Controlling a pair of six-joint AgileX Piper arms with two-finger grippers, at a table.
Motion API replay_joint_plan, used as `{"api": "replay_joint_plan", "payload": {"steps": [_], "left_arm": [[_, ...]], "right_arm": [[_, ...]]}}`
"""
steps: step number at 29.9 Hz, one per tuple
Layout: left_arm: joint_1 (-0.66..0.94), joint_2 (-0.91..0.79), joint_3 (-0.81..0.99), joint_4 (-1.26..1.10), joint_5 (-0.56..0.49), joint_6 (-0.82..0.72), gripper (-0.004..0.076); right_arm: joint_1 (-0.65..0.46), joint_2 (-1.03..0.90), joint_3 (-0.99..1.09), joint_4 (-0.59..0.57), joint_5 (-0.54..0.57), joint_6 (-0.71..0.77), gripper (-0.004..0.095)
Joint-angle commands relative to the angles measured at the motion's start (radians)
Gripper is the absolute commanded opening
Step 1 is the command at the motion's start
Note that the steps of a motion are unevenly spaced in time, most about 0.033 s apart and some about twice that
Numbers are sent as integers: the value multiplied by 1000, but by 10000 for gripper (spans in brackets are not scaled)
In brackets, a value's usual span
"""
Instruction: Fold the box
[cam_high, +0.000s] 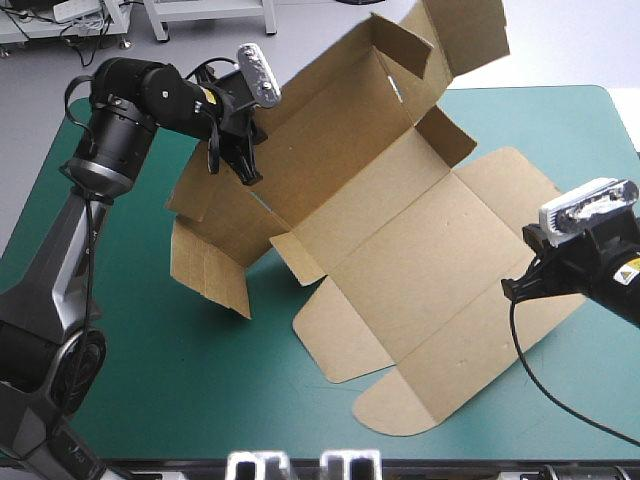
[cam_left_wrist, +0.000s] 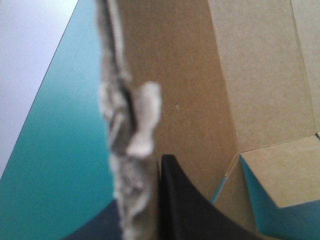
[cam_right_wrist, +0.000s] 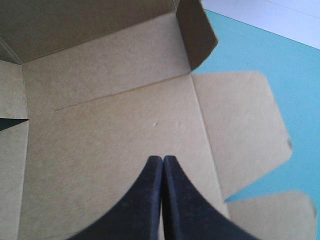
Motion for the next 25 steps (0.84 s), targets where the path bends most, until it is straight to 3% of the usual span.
{"api": "replay_joint_plan", "payload": {"steps": [1, 6, 10, 13, 16, 21, 25], "left_arm": [[-84, -84, -33, 25, 10, 17, -8], [-242, -106, -33, 322, -69, 2, -8], [-342, -112, -33, 539, -39, -30, -8], [-390, -121, -33, 638, -17, -57, -8], [-396, -156, -1, 656, -64, -92, -8], [-396, -264, 175, 747, -157, -92, -8], [-396, -353, 390, 805, -302, -136, -8]], "right_arm": [[2, 34, -84, 44, -43, -19, -18], [2, 91, -181, 52, -41, -34, -18], [2, 148, -291, 58, 3, -34, -18], [2, 196, -369, 58, 34, -34, -18], [2, 244, -449, 58, 52, -42, -18], [2, 332, -581, 62, 89, -42, -18], [2, 399, -669, 79, 141, -27, -18]]}}
